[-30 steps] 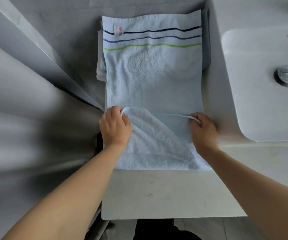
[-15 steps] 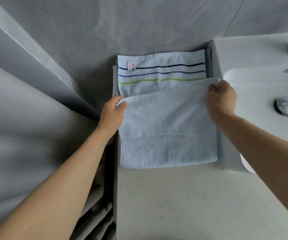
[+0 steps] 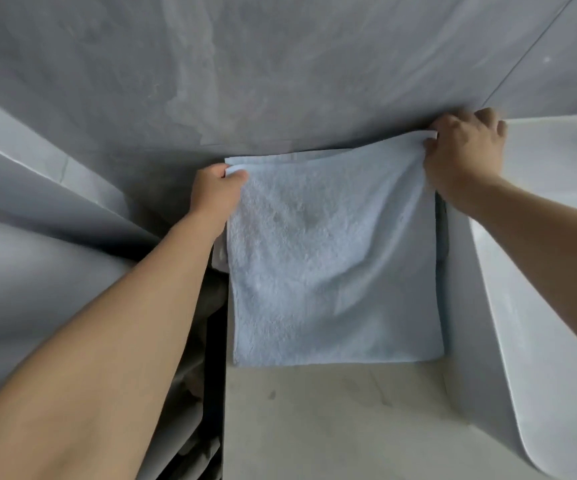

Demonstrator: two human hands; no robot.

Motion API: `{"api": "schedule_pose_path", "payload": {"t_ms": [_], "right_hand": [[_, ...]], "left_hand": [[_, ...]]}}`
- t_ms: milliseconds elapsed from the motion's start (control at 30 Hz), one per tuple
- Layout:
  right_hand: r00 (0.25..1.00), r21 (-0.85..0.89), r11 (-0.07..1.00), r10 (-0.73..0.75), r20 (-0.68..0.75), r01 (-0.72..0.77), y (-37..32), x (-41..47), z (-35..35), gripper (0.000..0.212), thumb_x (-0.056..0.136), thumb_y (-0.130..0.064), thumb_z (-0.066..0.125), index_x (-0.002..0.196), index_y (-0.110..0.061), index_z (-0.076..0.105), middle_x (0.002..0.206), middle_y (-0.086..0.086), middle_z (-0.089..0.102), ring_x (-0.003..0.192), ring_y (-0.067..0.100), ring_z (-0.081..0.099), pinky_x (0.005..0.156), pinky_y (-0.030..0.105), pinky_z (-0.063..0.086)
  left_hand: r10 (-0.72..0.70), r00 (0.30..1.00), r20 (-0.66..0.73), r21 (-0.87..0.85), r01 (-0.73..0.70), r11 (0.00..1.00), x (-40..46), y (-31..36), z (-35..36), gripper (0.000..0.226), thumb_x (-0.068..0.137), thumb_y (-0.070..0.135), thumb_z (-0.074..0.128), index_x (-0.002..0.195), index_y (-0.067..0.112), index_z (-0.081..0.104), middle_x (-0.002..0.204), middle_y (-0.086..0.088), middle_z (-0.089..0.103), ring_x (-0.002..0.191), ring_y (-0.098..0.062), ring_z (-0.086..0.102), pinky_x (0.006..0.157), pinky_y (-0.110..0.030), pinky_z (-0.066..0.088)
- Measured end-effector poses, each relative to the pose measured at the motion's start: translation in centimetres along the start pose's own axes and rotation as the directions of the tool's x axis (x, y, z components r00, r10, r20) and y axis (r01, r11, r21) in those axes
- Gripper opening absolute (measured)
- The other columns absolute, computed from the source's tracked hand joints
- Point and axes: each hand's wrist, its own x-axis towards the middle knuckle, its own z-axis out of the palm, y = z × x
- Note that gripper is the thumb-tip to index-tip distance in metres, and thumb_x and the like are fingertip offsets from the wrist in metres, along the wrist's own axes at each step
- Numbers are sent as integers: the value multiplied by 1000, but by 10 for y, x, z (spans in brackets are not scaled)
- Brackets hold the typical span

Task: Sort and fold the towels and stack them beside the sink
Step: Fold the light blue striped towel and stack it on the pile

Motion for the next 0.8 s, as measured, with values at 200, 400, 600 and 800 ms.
{"api": "schedule_pose_path", "payload": {"t_ms": [200, 400, 600, 800], "right_hand": [[999, -33, 999, 20, -46, -21, -3, -6, 23, 28, 88, -18, 47, 104, -7, 66, 116, 18, 50, 118, 39, 36, 101, 45, 23], [996, 1, 996, 85, -31, -85, -12, -9, 17, 24, 83, -26, 43, 90, -9, 59, 114, 16, 46, 116, 33, 33, 101, 48, 20], [999, -25, 999, 35, -23, -36, -9, -10, 19, 33, 88, -35, 43, 88, -9, 62, 107, 16, 44, 108, 35, 35, 99, 46, 21], [998, -69, 998, -3, -66, -1, -7, -10, 24, 34, 90, -28, 43, 94, -5, 69, 112, 18, 47, 110, 37, 36, 99, 44, 20]], "left_hand": [[153, 967, -203, 100, -135, 986, 5, 5, 12, 37, 94, 25, 57, 66, 15, 35, 62, 4, 32, 59, -14, 27, 51, -30, 27], [154, 956, -252, 213, -100, 972, 1, -5, 23, 35, 93, 29, 58, 76, 1, 46, 69, -4, 45, 62, -18, 39, 58, -34, 36], [119, 965, -234, 291, -47, 956, -3, 8, 29, 24, 95, 26, 54, 109, 7, 55, 101, 0, 54, 87, -20, 52, 71, -31, 40], [239, 956, -169, 344, -170, 923, -7, 7, 37, 14, 92, 21, 57, 102, 12, 59, 92, 4, 58, 85, -21, 57, 69, -30, 43]]}}
